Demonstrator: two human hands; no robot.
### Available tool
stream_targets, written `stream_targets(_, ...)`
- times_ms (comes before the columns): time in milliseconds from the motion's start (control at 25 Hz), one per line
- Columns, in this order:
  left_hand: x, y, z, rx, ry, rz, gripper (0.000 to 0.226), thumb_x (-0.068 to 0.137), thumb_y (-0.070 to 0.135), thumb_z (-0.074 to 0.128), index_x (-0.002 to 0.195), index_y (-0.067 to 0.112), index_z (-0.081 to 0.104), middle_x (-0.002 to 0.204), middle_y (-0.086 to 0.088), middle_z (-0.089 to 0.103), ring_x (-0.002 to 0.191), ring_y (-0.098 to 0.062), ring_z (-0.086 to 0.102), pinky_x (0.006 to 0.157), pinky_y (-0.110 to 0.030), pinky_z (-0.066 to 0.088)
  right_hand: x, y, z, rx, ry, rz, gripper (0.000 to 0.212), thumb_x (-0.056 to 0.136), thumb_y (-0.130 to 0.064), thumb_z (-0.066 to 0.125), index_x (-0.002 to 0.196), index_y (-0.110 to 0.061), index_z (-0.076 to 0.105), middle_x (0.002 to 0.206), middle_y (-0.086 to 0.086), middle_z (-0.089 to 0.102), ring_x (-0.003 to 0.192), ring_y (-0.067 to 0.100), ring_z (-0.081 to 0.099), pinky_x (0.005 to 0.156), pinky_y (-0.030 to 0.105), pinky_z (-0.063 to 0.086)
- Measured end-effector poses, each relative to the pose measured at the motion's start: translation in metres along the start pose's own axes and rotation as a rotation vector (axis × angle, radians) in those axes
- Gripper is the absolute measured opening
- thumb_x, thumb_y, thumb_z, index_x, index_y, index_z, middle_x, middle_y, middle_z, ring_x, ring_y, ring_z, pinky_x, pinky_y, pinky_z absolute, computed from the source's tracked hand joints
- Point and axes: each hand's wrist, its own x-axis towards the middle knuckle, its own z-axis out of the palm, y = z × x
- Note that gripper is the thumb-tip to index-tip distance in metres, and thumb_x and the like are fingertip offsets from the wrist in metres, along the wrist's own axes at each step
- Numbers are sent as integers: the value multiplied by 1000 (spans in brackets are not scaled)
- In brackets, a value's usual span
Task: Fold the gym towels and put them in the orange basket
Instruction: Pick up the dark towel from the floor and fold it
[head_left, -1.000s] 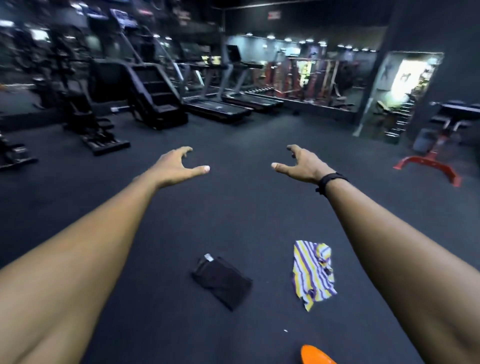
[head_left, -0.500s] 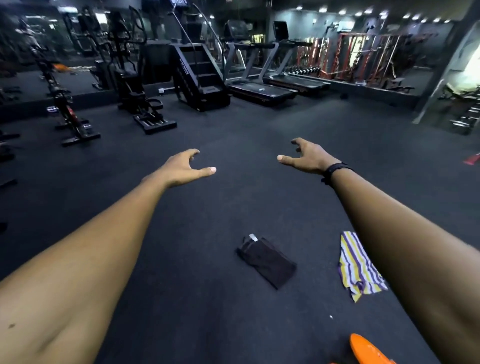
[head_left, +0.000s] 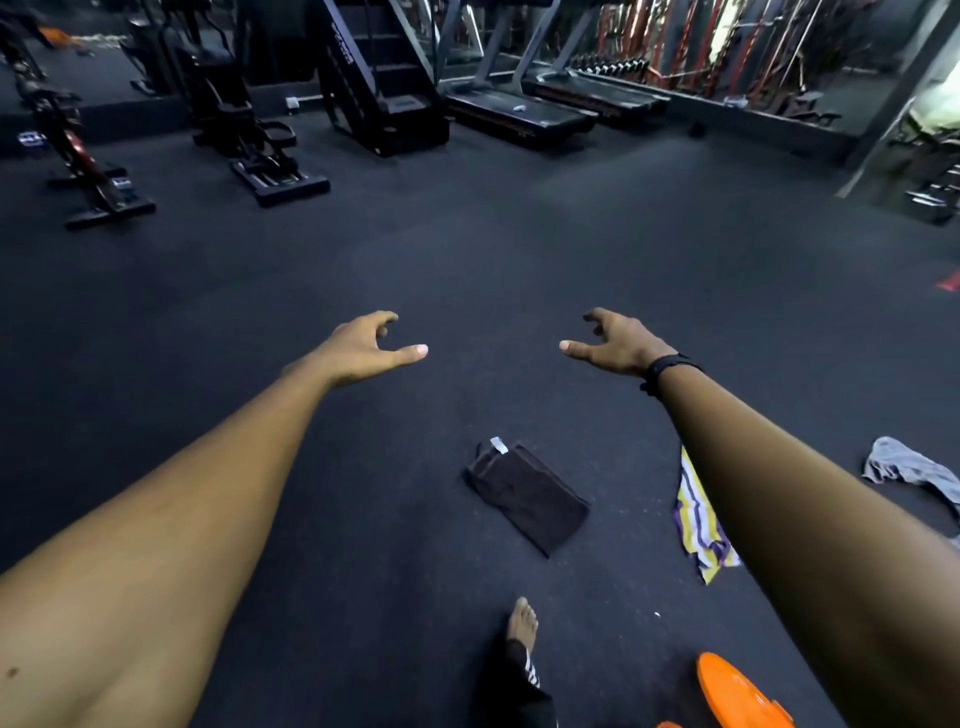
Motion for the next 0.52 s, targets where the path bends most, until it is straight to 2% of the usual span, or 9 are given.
stream_targets(200,147,-28,41,-23,-70,-85,84,80,59,65,148,23,32,149,-2,40,136,-19,40,109,-36,34,152,30,47,-27,-96,28,77,83,-61,61,143,-18,39,141,9,49,126,28,51,103,46,43)
stream_targets(320,241,-42,68,-28,-125,-162,83,81,56,65,148,21,32,148,-4,41,136,-20,40,109,-35,34,246,52,80,-51,-207,52,74,85,-59,59,143,-18,38,143,8,48,125,28,50,102,45,44)
stream_targets(520,386,-100,129,-7,-222,-234,77,85,51,63,148,18,33,147,-7,42,134,-23,41,106,-34,34,382,93,168,-143,-349,101,70,89,-55,58,145,-19,37,145,7,45,126,27,49,99,42,44)
